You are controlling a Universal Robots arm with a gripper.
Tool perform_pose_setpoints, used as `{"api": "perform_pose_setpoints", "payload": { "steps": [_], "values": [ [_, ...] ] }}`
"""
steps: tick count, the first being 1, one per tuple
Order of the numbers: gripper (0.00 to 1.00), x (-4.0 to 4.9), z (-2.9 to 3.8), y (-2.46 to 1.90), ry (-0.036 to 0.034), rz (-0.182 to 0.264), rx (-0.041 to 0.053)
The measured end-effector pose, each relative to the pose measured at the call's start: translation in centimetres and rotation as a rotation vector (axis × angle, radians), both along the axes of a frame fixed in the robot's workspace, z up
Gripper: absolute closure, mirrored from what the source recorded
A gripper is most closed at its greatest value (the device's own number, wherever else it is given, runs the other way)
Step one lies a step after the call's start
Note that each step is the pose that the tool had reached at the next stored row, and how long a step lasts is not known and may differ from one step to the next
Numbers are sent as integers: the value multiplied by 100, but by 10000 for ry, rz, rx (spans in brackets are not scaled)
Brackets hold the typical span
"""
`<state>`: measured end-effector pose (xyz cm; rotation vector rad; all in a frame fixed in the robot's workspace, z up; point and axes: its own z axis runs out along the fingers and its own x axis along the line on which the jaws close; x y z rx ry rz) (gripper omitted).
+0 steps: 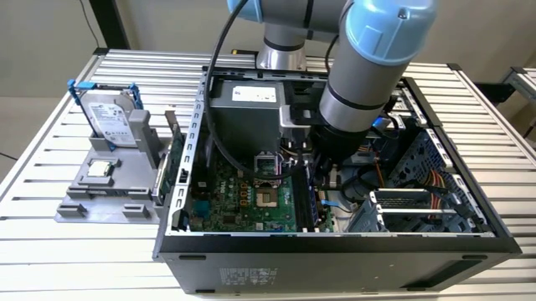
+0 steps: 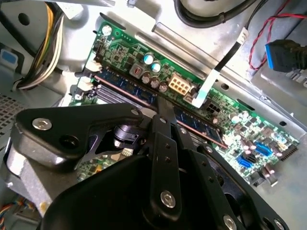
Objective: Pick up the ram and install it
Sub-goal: 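Press down the ram until it locks into place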
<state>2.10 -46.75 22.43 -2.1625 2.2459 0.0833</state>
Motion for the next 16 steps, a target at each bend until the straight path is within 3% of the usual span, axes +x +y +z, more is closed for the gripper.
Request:
{"api": "perform_pose_setpoints", "payload": {
  "steps": [5, 8, 11, 16],
  "values": [
    [100, -2, -74, -1, 4, -2, -19],
    [100, -1, 16, 6, -6, -3, 25],
    [100, -1, 146, 1, 1, -1, 2],
    [100, -2, 261, 0, 5, -1, 1]
  ]
}}
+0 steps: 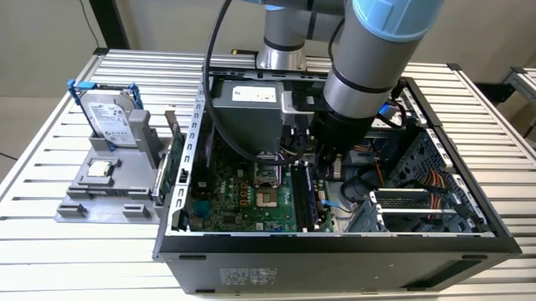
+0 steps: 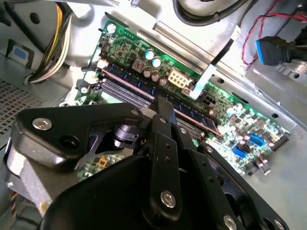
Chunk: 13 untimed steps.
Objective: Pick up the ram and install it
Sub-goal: 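Press down the ram until it locks into place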
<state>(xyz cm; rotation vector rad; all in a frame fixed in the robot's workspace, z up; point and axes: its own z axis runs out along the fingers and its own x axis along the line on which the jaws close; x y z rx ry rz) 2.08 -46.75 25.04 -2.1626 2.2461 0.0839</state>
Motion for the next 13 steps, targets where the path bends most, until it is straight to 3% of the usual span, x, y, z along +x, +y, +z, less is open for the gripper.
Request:
{"api": "perform_pose_setpoints", "payload": {
  "steps": [7, 13],
  "values": [
    [100, 0, 170, 0, 0, 0, -1],
    [100, 0, 252, 0, -1, 0, 0]
  ]
}}
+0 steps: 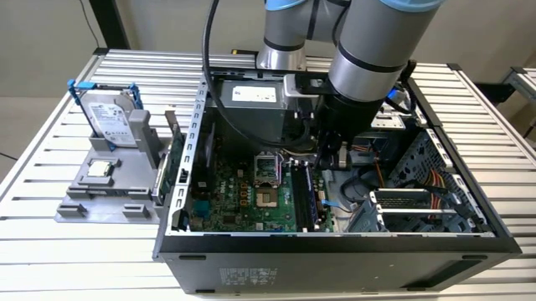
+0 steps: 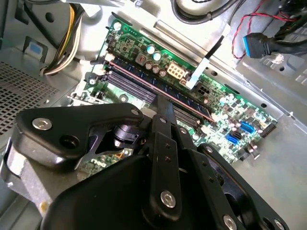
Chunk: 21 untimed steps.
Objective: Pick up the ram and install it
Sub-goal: 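Press down the ram until it locks into place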
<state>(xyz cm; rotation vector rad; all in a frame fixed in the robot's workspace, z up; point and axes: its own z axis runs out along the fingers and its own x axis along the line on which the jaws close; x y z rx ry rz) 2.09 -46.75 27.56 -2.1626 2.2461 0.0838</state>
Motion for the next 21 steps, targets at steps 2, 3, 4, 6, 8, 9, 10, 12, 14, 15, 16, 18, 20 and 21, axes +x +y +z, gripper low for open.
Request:
{"api": "perform_pose_setpoints", "payload": {
  "steps": [2, 3, 4, 6, 8, 9, 10, 12, 14, 15, 16, 18, 20, 21],
  "values": [
    [100, 0, 22, 0, 0, 0, 1],
    [100, 0, 36, 0, 1, 0, -1],
    [100, 0, 47, 0, 0, 0, 2],
    [100, 0, 76, 0, 0, 0, 0],
    [100, 0, 107, 0, 0, 0, 1],
    [100, 0, 124, 0, 0, 0, -1],
    [100, 0, 139, 0, 0, -1, 0],
    [100, 0, 164, 0, 1, 0, 1],
    [100, 0, 192, 0, 2, -1, 2],
    [100, 0, 206, 0, 4, 0, -3],
    [100, 0, 215, 0, 3, 0, 2],
    [100, 0, 216, 0, 3, 0, -2],
    [100, 0, 216, 0, 3, 0, -4],
    [100, 0, 217, 0, 3, 0, -7]
  ]
}}
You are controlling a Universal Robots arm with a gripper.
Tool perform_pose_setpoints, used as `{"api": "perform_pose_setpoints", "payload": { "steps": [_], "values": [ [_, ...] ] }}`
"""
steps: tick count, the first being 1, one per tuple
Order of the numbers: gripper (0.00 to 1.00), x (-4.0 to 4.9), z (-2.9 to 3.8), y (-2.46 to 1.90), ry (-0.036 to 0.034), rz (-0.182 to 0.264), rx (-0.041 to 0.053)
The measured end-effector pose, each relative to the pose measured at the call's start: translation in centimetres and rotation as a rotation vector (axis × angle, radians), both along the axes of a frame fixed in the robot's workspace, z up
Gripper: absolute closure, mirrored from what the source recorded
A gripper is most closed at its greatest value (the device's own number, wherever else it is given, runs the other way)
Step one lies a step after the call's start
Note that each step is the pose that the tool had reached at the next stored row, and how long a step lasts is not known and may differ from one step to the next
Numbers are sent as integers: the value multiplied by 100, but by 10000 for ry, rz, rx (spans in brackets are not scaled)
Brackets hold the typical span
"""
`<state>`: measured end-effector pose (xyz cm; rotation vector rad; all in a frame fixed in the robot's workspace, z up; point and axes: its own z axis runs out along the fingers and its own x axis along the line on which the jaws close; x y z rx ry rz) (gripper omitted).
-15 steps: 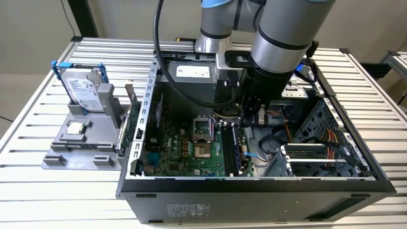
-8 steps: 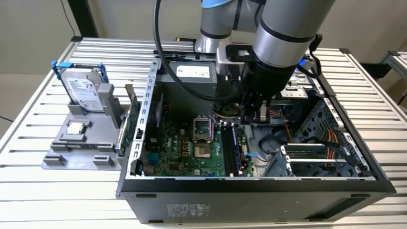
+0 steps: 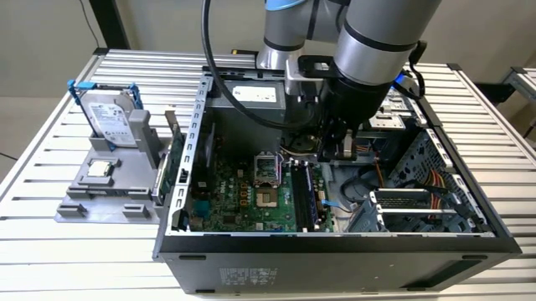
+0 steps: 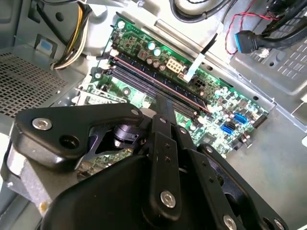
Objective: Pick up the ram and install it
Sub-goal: 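Press down the ram until it locks into place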
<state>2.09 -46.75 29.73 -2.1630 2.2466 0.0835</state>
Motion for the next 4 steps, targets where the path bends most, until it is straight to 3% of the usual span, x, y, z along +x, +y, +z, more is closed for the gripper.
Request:
{"api": "perform_pose_setpoints", "payload": {
  "steps": [4],
  "values": [
    [100, 0, 1, 0, 1, 0, -4]
  ]
}}
